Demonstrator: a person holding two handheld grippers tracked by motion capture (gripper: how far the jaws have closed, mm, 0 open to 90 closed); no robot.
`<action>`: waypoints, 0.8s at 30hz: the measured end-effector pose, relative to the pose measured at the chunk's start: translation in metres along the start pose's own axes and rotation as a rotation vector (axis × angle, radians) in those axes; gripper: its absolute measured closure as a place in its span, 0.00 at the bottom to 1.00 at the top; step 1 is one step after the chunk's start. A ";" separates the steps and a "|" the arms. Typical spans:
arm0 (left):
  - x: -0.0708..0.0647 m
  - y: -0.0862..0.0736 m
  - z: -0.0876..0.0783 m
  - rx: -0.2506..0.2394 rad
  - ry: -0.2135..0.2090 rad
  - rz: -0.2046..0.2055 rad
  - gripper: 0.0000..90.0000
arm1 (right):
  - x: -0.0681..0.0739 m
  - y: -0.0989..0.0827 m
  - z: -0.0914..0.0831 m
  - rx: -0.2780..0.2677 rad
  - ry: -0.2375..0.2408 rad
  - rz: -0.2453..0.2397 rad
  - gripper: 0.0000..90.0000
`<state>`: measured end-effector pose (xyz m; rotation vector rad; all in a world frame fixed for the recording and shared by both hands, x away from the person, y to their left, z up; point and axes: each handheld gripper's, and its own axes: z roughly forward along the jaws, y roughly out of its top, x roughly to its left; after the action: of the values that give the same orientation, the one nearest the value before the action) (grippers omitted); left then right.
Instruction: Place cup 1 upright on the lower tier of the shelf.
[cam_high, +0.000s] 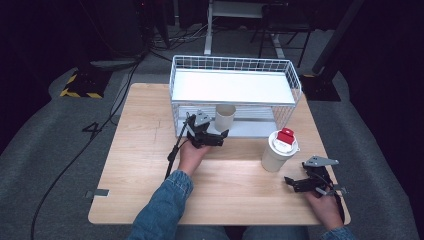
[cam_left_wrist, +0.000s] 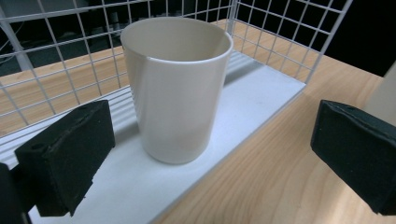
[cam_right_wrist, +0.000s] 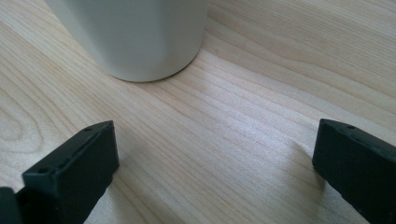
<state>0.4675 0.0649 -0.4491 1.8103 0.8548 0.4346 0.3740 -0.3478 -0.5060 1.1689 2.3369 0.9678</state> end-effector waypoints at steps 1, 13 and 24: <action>-0.001 0.000 -0.003 -0.002 -0.001 0.002 0.00 | 0.000 0.000 0.000 0.000 0.000 0.000 0.00; -0.006 0.003 -0.049 -0.021 -0.037 0.039 0.02 | 0.000 0.000 0.000 0.000 0.000 0.000 0.01; -0.012 -0.005 -0.088 -0.010 -0.033 0.081 0.06 | 0.000 0.000 0.000 0.000 0.000 0.000 0.00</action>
<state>0.4011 0.1151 -0.4175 1.8432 0.7571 0.4589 0.3740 -0.3478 -0.5060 1.1684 2.3368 0.9678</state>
